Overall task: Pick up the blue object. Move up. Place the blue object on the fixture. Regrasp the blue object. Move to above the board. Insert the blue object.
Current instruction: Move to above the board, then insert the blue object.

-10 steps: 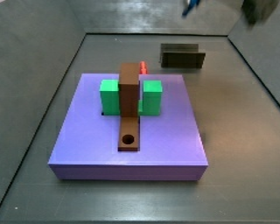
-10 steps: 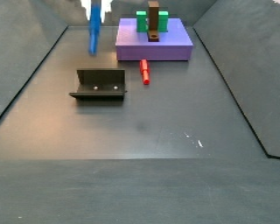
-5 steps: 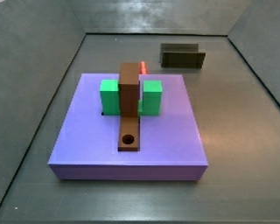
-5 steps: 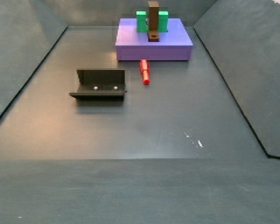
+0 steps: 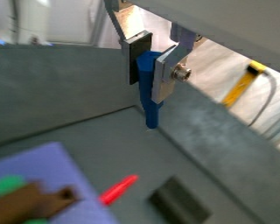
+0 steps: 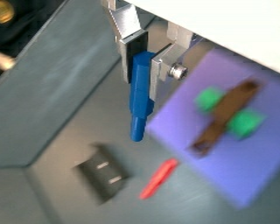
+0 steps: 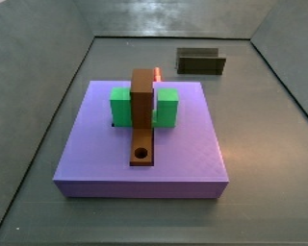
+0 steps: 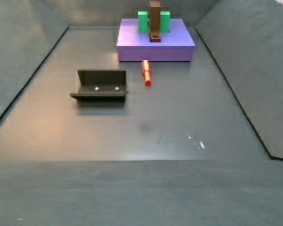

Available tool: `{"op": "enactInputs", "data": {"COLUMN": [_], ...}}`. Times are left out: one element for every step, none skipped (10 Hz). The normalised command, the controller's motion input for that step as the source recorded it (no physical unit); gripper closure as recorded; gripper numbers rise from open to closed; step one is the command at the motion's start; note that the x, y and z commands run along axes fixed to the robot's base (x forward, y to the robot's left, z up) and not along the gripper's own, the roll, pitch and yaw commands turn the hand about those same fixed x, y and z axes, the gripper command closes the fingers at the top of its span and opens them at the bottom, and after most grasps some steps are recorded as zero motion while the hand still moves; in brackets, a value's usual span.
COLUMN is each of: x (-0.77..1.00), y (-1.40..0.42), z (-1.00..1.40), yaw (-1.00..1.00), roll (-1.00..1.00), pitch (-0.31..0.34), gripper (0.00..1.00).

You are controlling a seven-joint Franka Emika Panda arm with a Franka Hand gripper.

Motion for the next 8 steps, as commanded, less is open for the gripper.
{"op": "enactInputs", "data": {"x": [-0.31, -0.15, -0.09, -0.08, -0.06, -0.06, -0.04, 0.00], "y": [-0.40, -0.17, -0.04, 0.00, 0.01, 0.01, 0.01, 0.03], "z": [0.05, 0.02, 0.01, -0.01, 0.01, 0.00, 0.00, 0.00], "yaw": [-0.17, -0.15, -0.12, -0.09, -0.05, -0.02, -0.02, 0.00], "roll": [-1.00, -1.00, -1.00, -0.88, -0.66, -0.39, -0.26, -0.01], "pitch": [0.228, 0.227, 0.198, 0.149, 0.089, 0.028, 0.005, 0.000], "gripper": [1.00, 1.00, 1.00, 1.00, 1.00, 1.00, 1.00, 1.00]}}
